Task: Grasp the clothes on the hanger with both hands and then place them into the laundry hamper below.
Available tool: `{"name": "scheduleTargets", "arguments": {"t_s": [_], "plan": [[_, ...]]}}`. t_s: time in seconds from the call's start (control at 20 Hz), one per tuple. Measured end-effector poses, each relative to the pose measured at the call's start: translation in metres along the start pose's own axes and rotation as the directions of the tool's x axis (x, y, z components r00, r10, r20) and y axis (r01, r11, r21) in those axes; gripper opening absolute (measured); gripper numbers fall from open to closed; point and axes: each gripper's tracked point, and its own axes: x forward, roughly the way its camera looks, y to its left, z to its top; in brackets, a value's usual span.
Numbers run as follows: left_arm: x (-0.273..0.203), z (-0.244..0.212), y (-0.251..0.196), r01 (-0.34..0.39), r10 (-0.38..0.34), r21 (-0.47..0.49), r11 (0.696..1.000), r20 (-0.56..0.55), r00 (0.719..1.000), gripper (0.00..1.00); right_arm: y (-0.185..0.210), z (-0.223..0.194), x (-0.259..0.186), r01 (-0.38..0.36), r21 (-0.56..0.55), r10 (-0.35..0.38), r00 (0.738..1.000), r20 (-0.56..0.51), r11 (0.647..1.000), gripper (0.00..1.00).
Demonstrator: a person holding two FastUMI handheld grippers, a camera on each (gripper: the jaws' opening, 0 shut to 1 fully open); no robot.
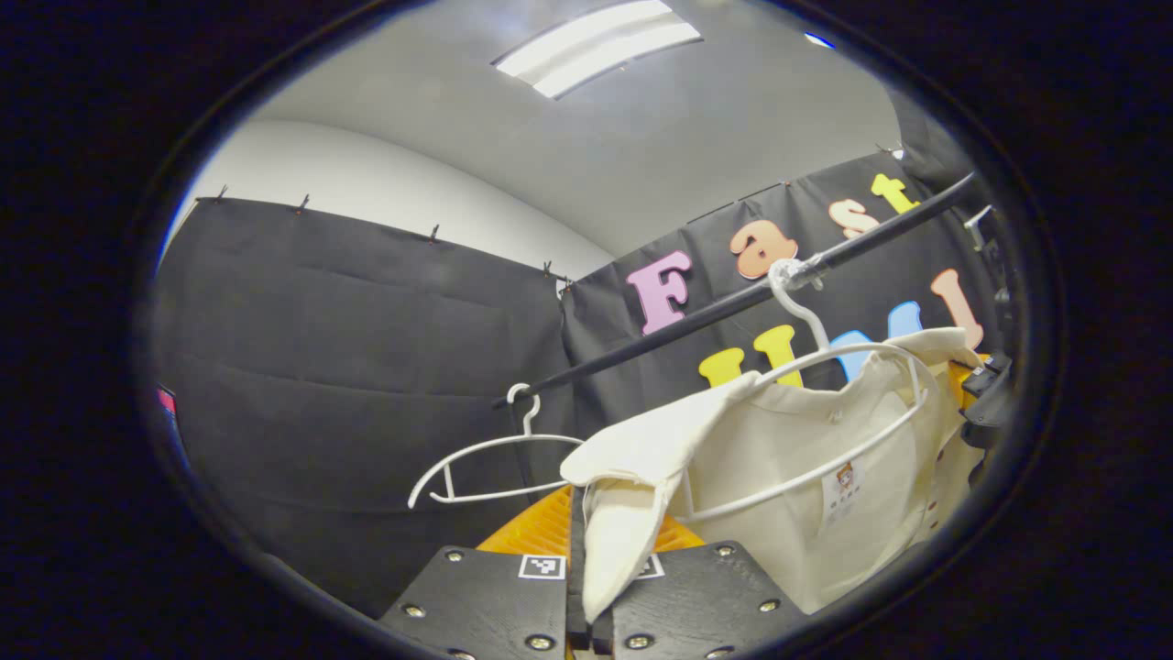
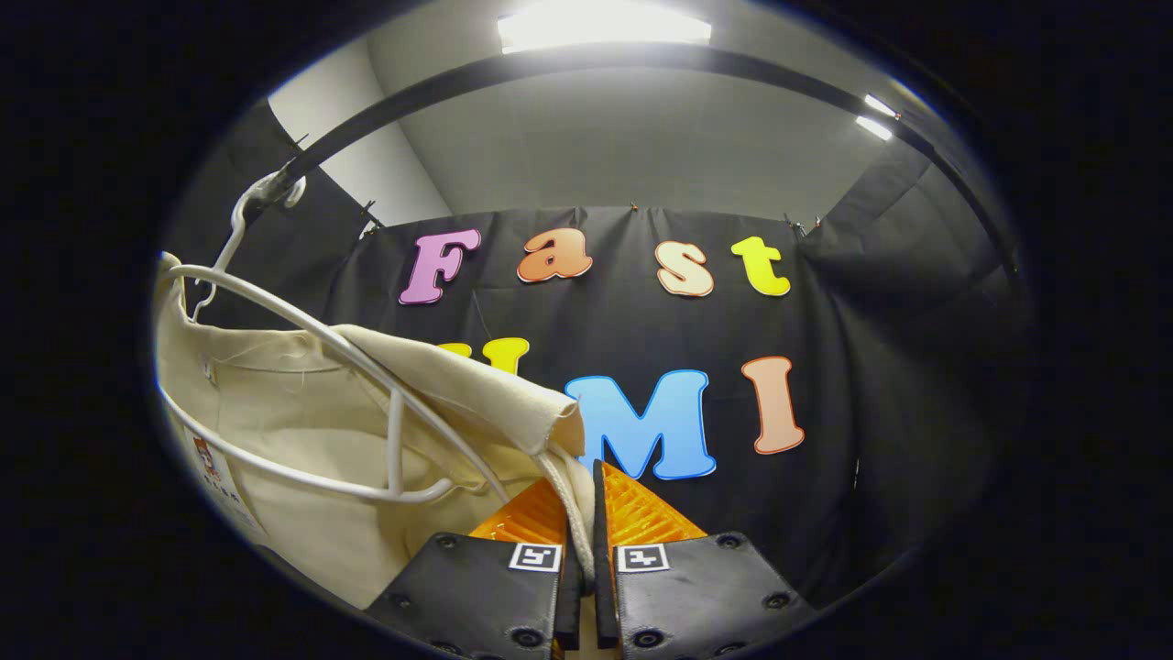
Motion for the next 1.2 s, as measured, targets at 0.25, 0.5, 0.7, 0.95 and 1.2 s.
{"name": "scheduleTargets", "arguments": {"t_s": [0.25,0.5,0.7,0.95,1.2], "plan": [[0.028,0.014,0.016,0.038,-0.037,-0.025,0.999,0.022,0.999,0.01,0.004,-0.008,0.031,-0.022,0.048,0.024,0.999,-0.036,0.999,0.06],[0.05,-0.02,0.014,0.098,-0.101,-0.064,0.993,-0.047,0.994,0.01,0.023,-0.053,0.042,-0.119,0.085,0.132,0.978,-0.162,0.989,0.08],[0.051,-0.057,0.016,0.089,-0.097,-0.084,0.992,-0.098,0.99,0.02,0.033,-0.083,0.029,-0.151,0.071,0.163,0.961,-0.221,0.986,0.08],[0.047,-0.095,0.027,0.069,-0.085,-0.108,0.992,-0.156,0.984,0.01,0.049,-0.111,0.003,-0.2,0.056,0.208,0.94,-0.269,0.978,0.08],[0.021,-0.124,0.037,0.074,-0.093,-0.102,0.992,-0.195,0.976,0.02,0.06,-0.112,-0.037,-0.238,0.056,0.244,0.933,-0.265,0.97,0.08]]}}
